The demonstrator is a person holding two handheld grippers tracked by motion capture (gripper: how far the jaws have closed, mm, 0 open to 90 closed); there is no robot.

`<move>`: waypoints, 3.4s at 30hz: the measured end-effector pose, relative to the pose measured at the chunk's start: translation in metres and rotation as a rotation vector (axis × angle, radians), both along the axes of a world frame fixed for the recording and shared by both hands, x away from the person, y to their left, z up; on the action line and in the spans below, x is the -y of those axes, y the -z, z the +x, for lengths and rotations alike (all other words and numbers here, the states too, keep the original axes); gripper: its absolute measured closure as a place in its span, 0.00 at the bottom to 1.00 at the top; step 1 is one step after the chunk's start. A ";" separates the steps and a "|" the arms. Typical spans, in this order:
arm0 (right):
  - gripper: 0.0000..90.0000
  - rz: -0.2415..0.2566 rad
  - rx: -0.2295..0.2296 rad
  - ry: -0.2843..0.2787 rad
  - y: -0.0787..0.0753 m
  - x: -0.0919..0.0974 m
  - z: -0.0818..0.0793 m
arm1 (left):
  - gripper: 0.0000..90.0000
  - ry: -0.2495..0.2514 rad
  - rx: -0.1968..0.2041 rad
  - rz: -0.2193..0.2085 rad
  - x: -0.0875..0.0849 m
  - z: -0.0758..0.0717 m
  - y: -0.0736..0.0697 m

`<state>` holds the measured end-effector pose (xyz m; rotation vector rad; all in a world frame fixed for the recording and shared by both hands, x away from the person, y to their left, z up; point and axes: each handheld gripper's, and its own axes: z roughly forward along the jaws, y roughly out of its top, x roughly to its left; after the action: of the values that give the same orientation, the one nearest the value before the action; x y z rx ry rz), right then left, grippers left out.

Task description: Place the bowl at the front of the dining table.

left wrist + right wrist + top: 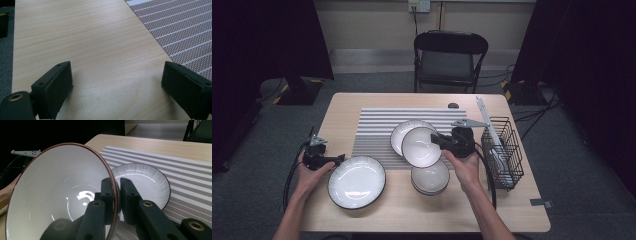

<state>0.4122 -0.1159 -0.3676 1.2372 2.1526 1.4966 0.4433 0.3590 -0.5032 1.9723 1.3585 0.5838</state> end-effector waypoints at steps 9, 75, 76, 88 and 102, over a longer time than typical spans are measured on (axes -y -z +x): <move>0.91 0.006 -0.003 0.005 -0.004 -0.006 0.012 | 0.10 0.000 0.000 0.000 0.000 0.000 0.000; 0.90 -0.039 -0.025 0.010 -0.018 -0.046 0.086 | 0.12 0.006 0.000 0.001 -0.002 0.000 0.000; 0.91 -0.039 -0.027 0.009 -0.017 -0.046 0.087 | 0.12 0.006 0.000 0.001 -0.002 0.001 0.000; 0.91 -0.048 -0.055 0.017 -0.005 -0.053 0.098 | 0.12 0.006 0.000 0.001 -0.002 0.001 0.000; 0.90 -0.070 -0.090 0.054 0.007 -0.049 0.113 | 0.12 0.005 0.000 0.002 -0.002 0.001 0.000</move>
<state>0.5254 -0.0673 -0.3750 1.3512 2.1886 1.3570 0.4438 0.3612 -0.5029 1.9770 1.3527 0.5824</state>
